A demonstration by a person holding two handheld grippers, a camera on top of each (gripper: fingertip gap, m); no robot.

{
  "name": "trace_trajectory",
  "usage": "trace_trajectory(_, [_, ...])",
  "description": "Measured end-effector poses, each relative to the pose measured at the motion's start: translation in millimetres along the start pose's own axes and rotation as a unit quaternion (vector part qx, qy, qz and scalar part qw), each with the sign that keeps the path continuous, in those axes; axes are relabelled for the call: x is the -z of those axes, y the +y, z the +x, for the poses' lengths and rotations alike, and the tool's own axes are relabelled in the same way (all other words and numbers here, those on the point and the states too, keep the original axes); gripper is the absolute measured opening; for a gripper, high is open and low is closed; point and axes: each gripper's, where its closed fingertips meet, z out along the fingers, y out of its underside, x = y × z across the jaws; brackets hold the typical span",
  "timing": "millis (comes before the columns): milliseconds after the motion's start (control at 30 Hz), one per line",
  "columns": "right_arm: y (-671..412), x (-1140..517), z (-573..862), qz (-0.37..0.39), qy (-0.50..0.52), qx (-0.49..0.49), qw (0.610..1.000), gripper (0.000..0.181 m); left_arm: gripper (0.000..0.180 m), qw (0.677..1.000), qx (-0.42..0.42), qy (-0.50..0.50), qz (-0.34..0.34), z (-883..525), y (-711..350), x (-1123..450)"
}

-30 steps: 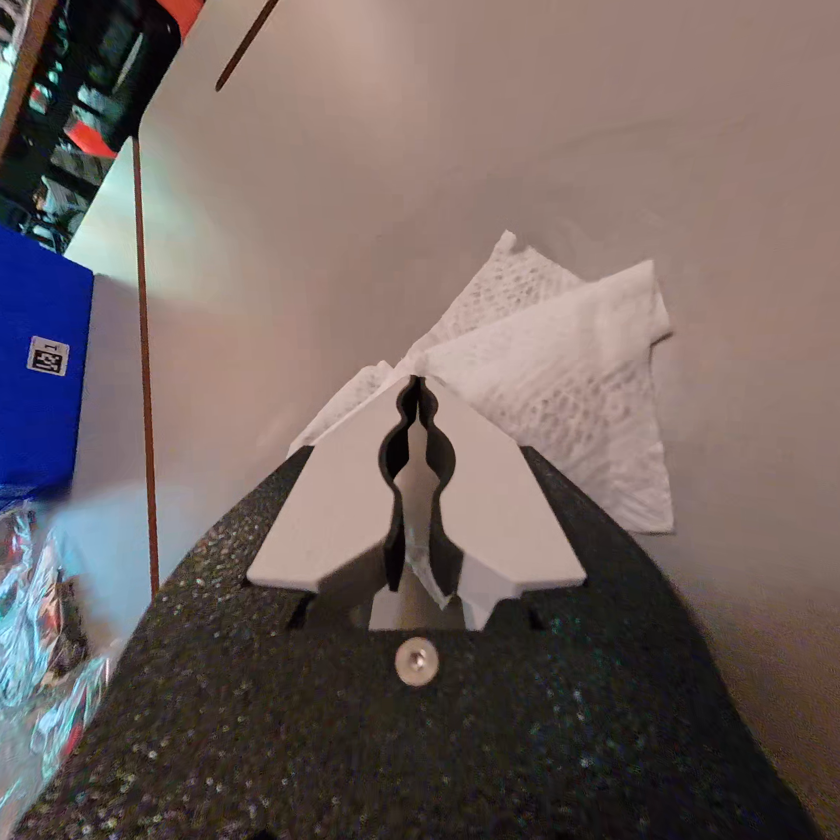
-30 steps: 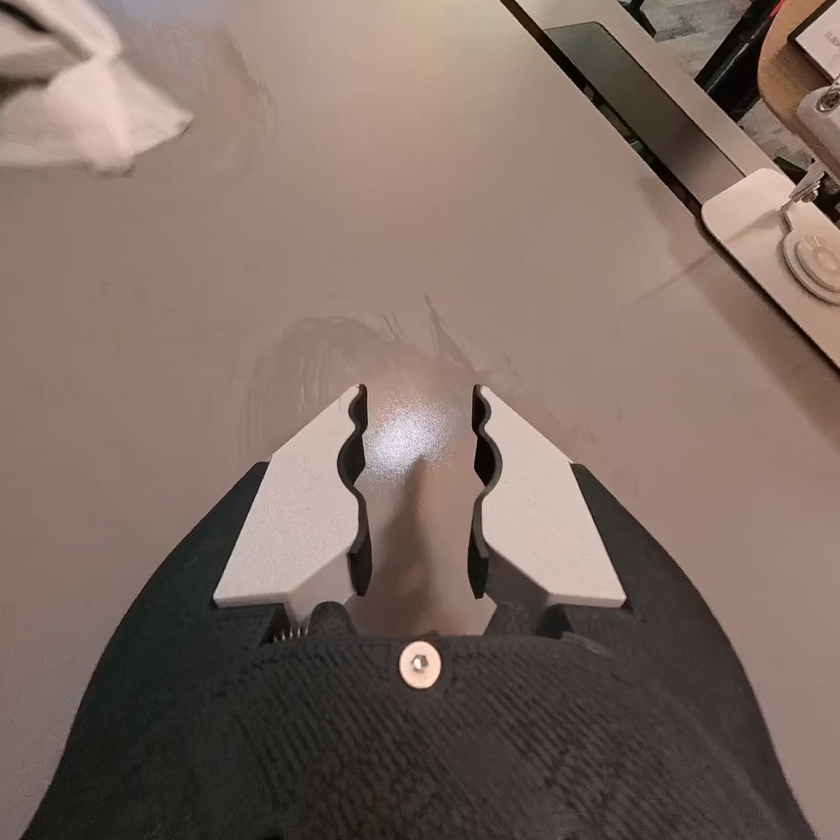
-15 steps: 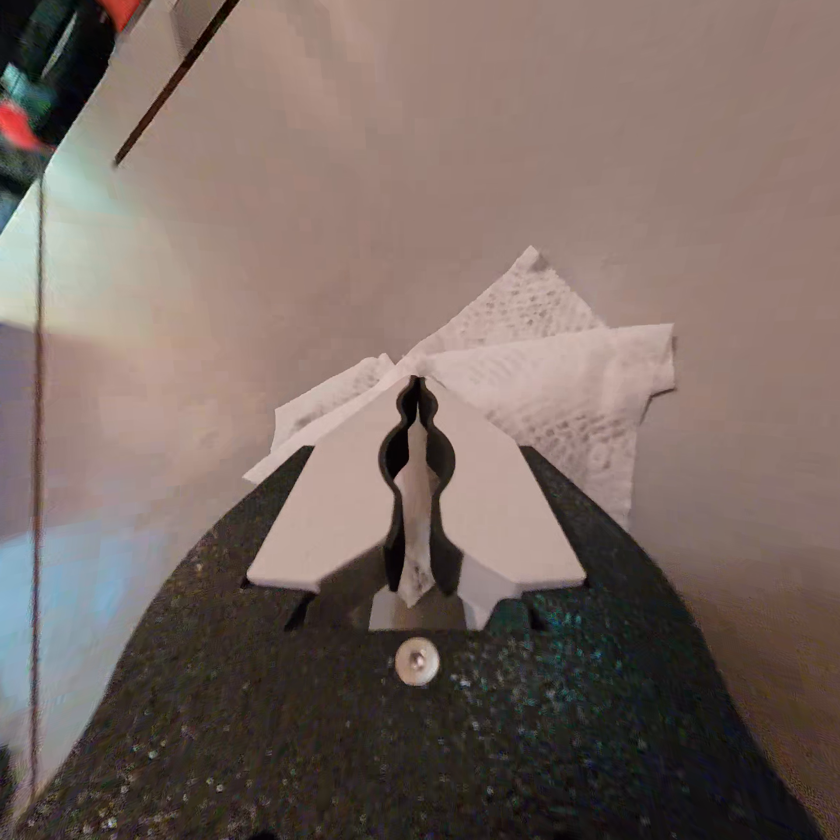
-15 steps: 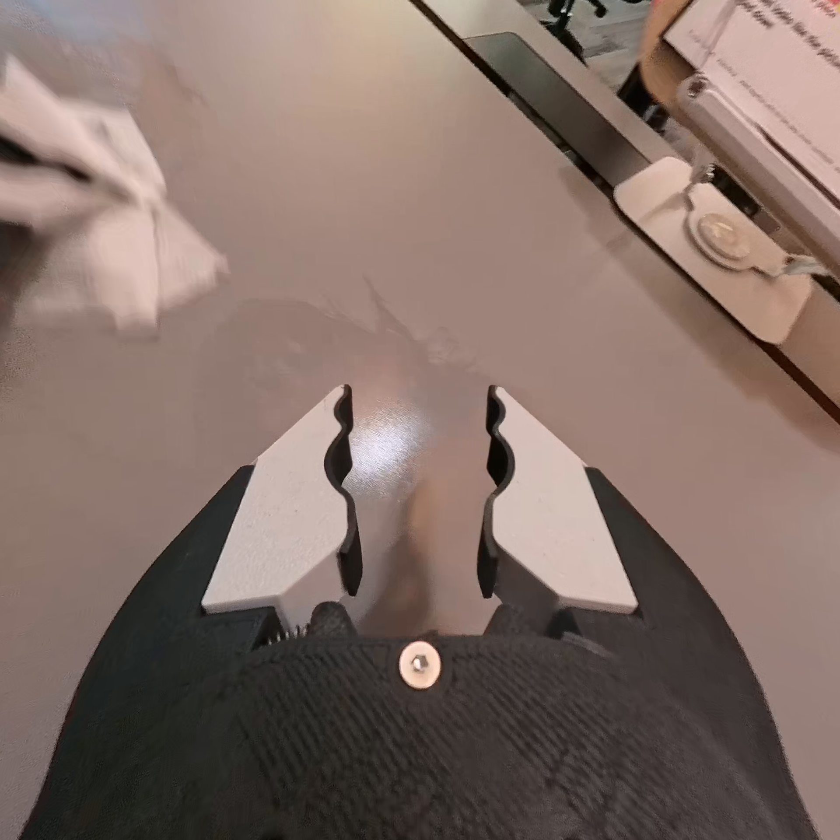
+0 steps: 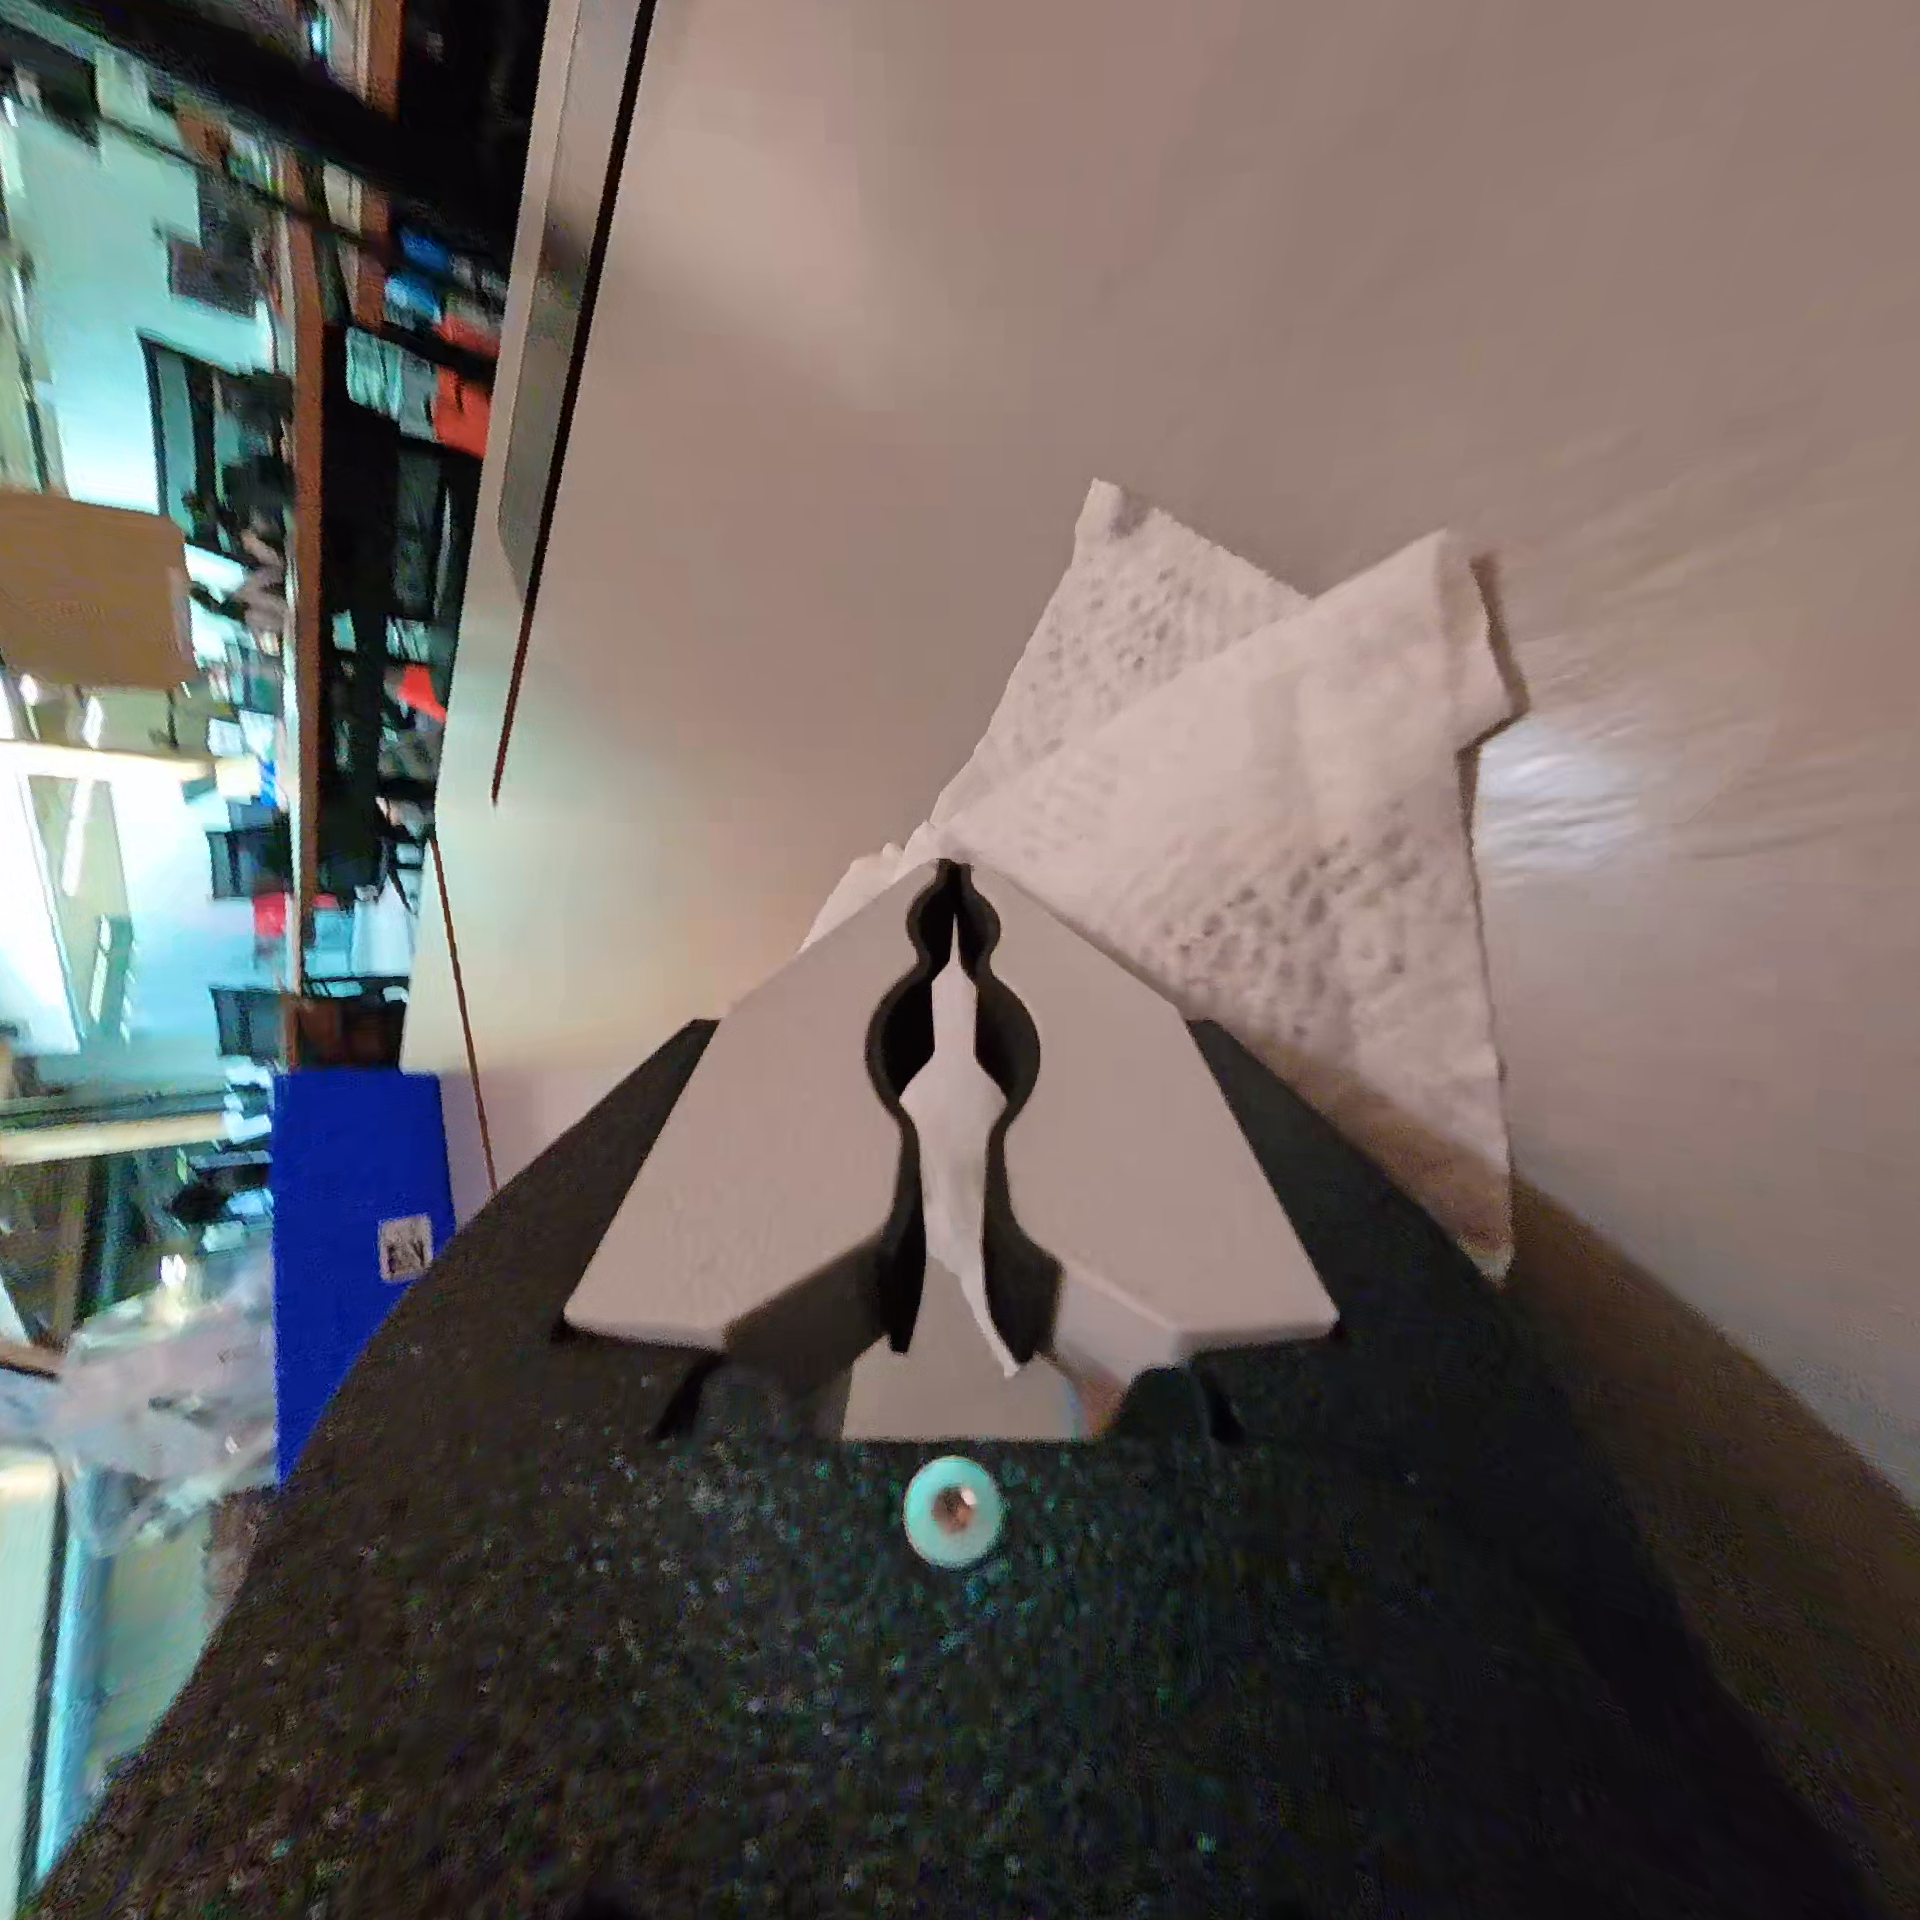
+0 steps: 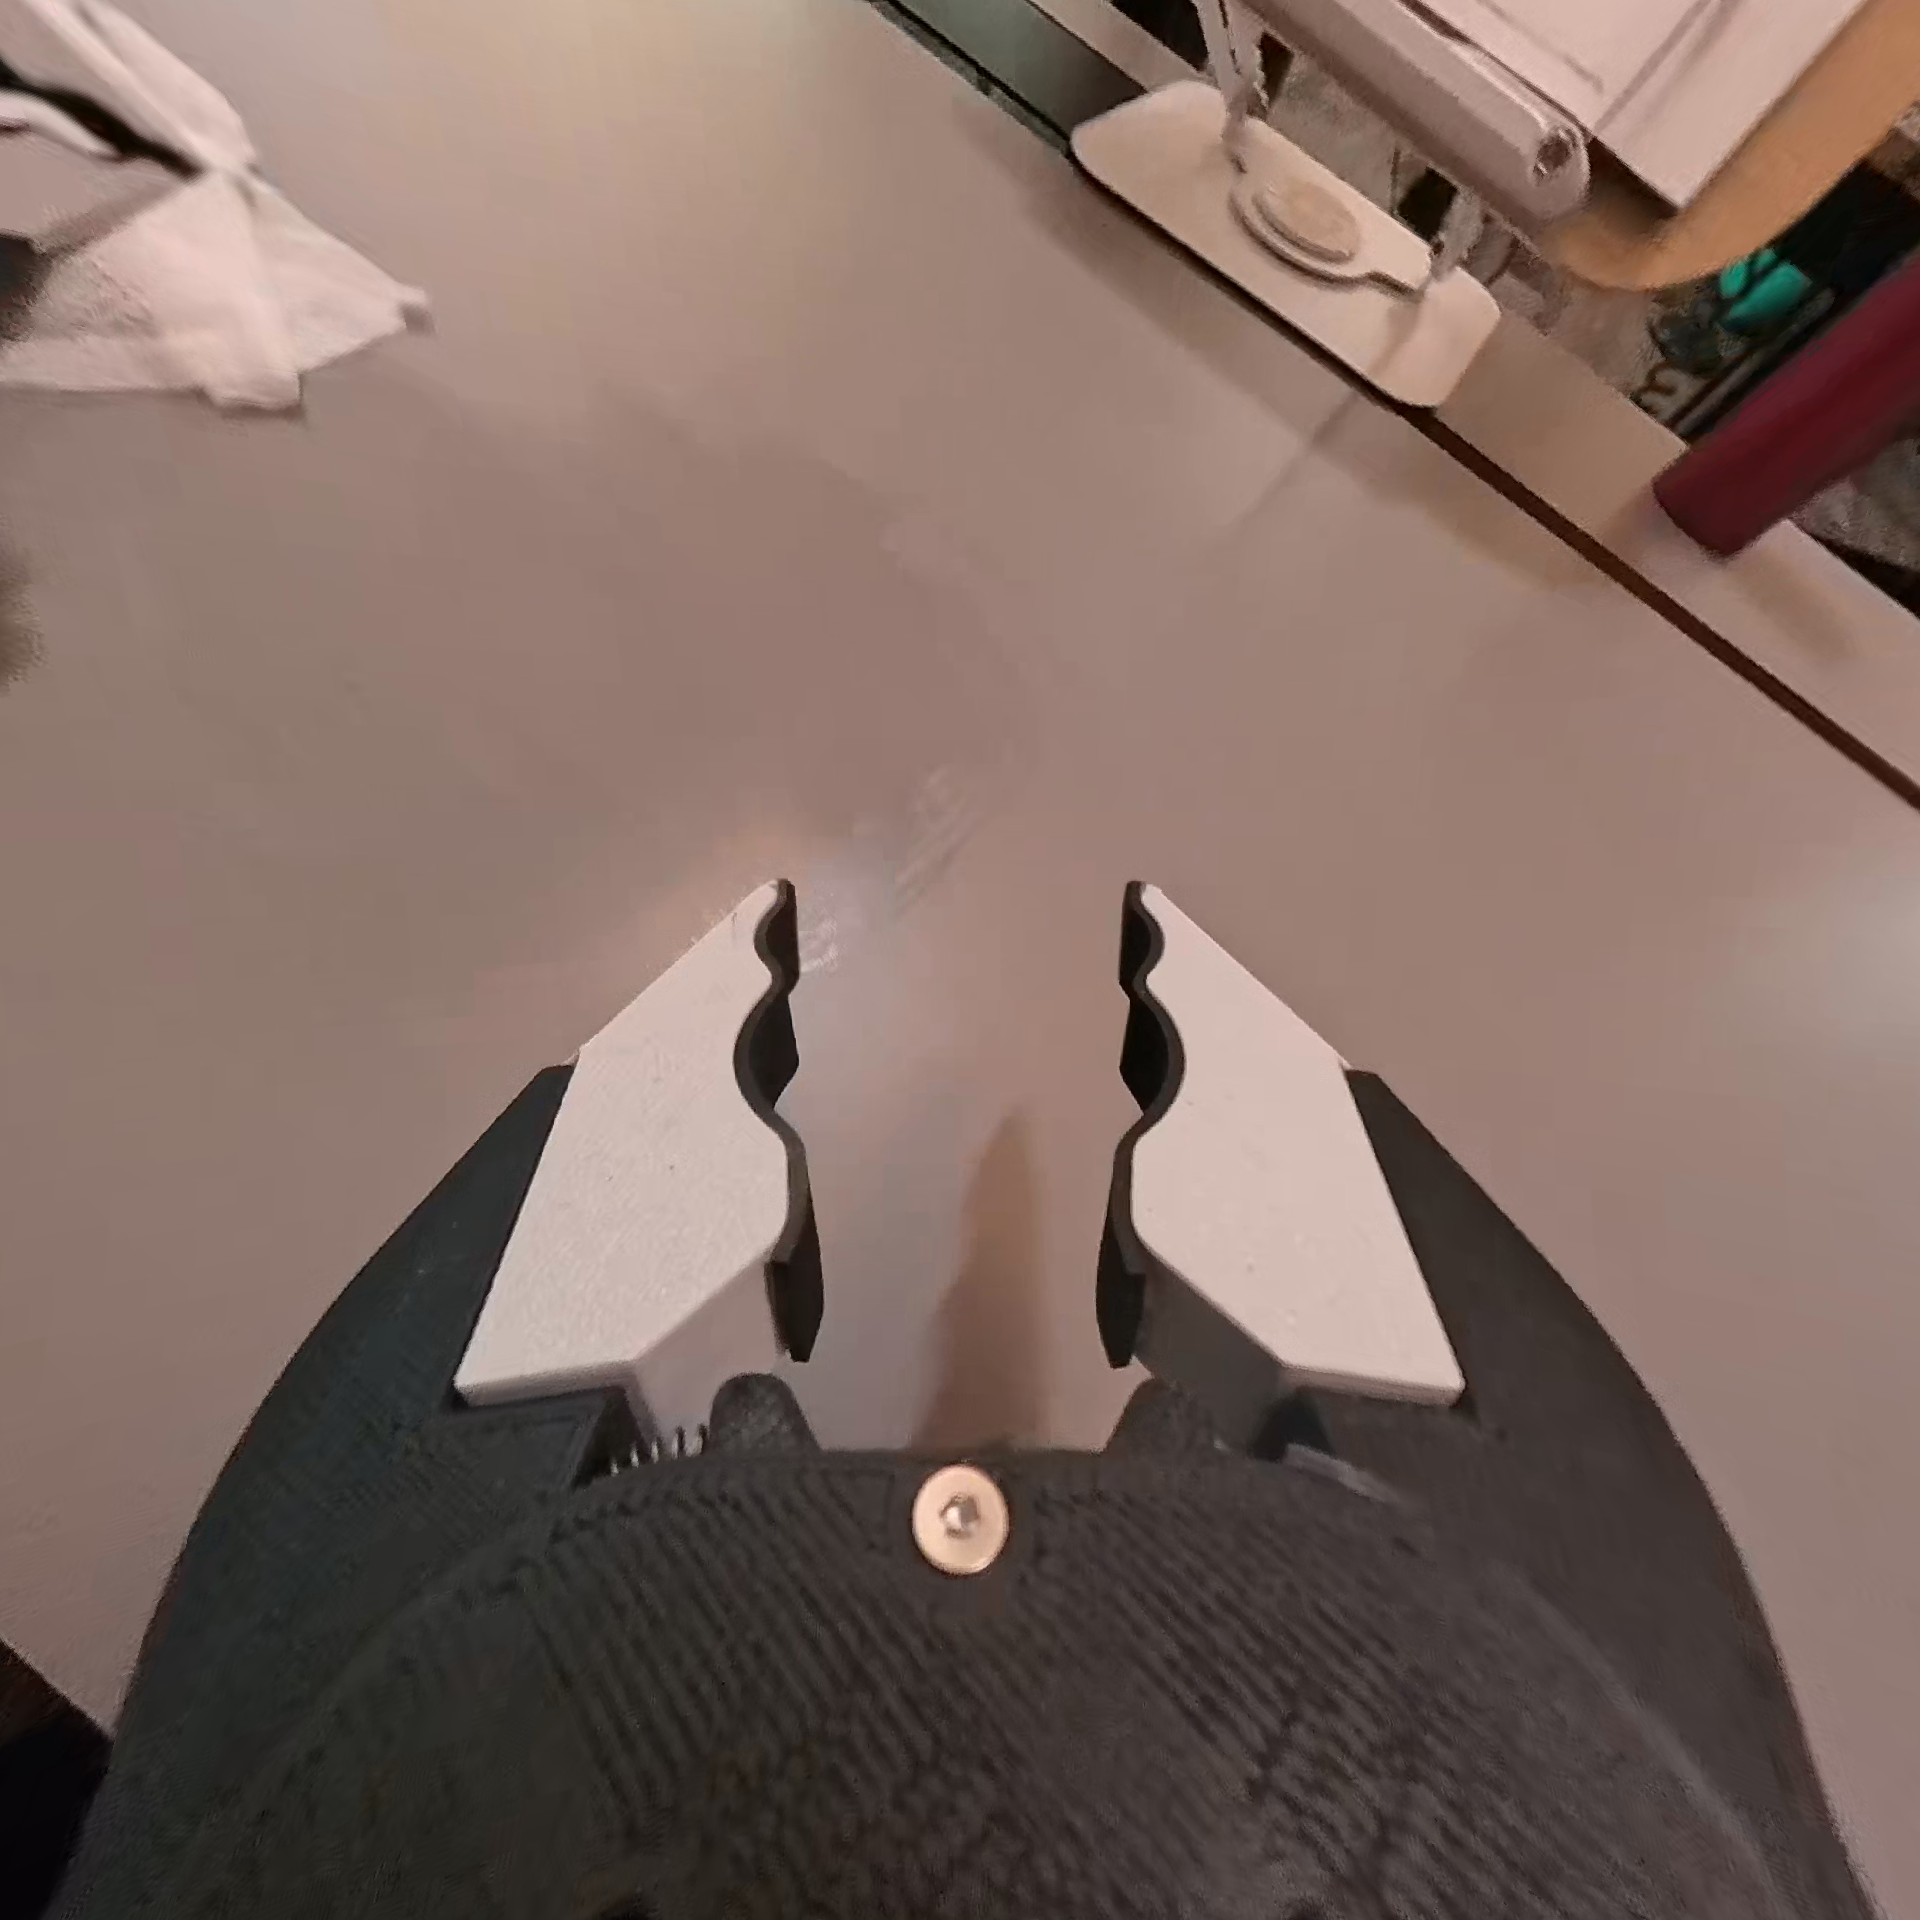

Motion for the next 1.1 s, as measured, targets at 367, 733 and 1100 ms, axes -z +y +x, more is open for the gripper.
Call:
trace_trajectory(367, [42.7,27.9,10.7,-0.003,0.023,-0.037,0.999,0.062,0.000,1.000,0.001,0.007,-0.004,-9.6,21.3,7.0])
trace_trajectory(733, [27.6,26.3,10.6,0.011,0.030,-0.039,0.999,0.061,0.000,1.000,0.005,0.004,-0.023,-24.3,22.3,-15.5])
trace_trajectory(1100, [25.8,16.0,10.4,0.003,0.035,-0.037,0.999,0.059,0.000,0.987,-0.153,-0.023,-0.048,-36.7,75.3,-5.6])
